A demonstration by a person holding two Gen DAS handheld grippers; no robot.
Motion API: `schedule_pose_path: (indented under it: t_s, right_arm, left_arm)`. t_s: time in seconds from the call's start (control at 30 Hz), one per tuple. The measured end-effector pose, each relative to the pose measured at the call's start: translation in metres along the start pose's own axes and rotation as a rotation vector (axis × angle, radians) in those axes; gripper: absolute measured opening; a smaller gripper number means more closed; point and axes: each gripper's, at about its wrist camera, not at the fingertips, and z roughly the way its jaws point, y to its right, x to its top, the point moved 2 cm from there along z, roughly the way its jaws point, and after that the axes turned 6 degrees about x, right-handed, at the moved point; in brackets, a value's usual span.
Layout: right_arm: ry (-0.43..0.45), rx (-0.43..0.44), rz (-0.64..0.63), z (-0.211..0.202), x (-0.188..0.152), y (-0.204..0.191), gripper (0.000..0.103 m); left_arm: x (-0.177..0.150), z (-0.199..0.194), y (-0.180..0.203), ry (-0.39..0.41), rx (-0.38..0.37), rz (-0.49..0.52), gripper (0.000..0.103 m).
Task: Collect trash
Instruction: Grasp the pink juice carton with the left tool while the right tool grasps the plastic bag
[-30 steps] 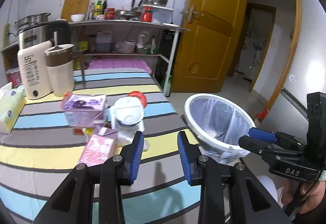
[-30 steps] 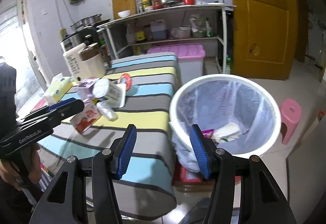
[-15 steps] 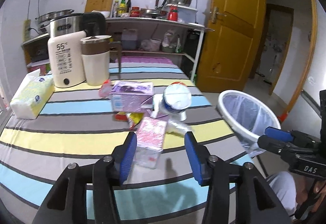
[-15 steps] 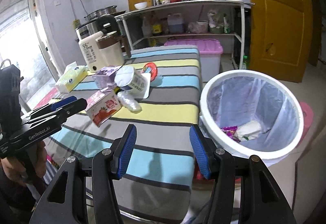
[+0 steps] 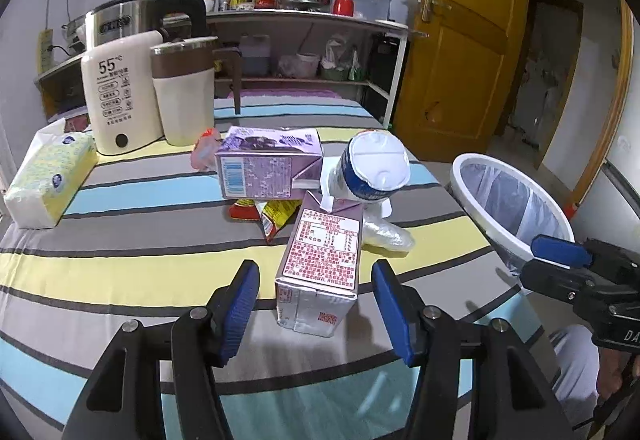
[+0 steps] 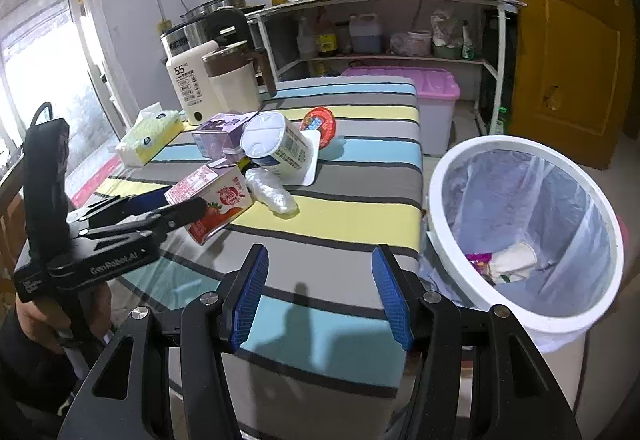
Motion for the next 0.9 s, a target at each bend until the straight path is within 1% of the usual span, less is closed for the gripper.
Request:
schedule_pose_path:
  t_s: [0.03,0.07,0.1,0.13,0.27,0.37,0.63,0.77,0.9]
  right_arm:
    - [-0.002,0.001,-0.003,0.002,0.001,-0.001,0.055]
    - [-0.005,0.004,-0.008,0.004,0.002,-0.002,0.055]
    - [-0.009,0.008,-0.013,0.007,0.003,-0.003,0.055]
    - [-0.012,0.010,-0.018,0.010,0.005,-0.003,0.055]
    - [-0.024,0.027,-0.046,0.023,0.011,-0.008,0.055]
    - [-0.038,0.043,-0.067,0.035,0.017,-0.012,0.055]
    - [-0.097,0.073,-0.140,0.078,0.031,-0.027,0.055]
    - [-0.129,0.071,-0.160,0.097,0.035,-0.031,0.051]
    - [-0.147,0.072,-0.161,0.106,0.037,-0.032,0.045]
  left_arm:
    - [0.000,0.002,0.000,-0.003,0.000,0.003,0.053]
    - [0.000,0.004,0.001,-0.010,0.003,0.007,0.042]
    - [-0.001,0.004,0.002,-0.015,0.004,0.011,0.038]
    - [-0.001,0.005,0.003,-0.017,0.006,0.014,0.037]
    - [-0.004,0.002,0.001,-0.010,0.003,0.007,0.037]
    - [-0.006,-0.004,-0.004,0.001,0.015,-0.003,0.037]
    - [-0.007,-0.016,-0.023,0.023,0.029,-0.046,0.037]
    - [-0.007,-0.017,-0.029,0.026,0.031,-0.056,0.037]
    - [-0.009,-0.018,-0.034,0.025,0.033,-0.068,0.037]
